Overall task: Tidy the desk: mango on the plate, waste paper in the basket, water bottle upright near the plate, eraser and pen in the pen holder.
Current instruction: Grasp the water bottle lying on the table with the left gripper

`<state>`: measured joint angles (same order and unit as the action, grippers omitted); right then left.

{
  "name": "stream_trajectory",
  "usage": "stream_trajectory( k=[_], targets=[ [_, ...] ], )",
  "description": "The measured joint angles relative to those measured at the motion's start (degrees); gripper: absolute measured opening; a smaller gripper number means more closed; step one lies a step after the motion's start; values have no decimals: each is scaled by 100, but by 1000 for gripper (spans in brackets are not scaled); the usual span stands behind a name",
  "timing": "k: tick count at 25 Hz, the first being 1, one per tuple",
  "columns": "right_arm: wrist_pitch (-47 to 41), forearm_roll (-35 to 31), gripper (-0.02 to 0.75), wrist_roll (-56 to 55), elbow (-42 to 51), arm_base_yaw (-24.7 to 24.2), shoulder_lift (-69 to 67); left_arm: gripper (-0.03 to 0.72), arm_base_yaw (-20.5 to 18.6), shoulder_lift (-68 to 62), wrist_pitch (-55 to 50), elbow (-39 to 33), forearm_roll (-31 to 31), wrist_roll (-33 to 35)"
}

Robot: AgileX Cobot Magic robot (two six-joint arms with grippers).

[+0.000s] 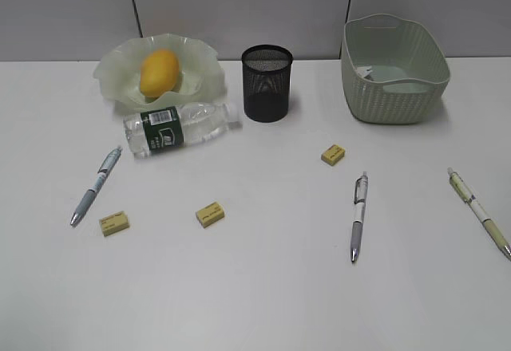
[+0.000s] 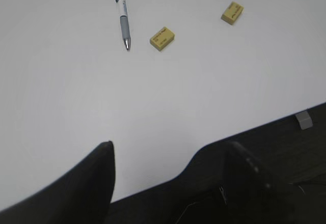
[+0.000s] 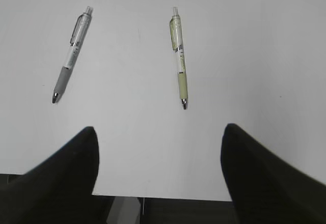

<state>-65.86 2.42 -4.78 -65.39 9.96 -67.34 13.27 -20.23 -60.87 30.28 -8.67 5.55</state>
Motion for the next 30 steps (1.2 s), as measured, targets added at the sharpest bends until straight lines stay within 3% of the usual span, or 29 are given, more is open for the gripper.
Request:
stream_trajectory(
  k=[23,30],
  targets=[
    [721,14,583,6,3350,0,4894,501,0,0,-1,0,0,0],
    [627,2,583,110,3629,0,5519,501,0,0,-6,0,0,0]
  ],
)
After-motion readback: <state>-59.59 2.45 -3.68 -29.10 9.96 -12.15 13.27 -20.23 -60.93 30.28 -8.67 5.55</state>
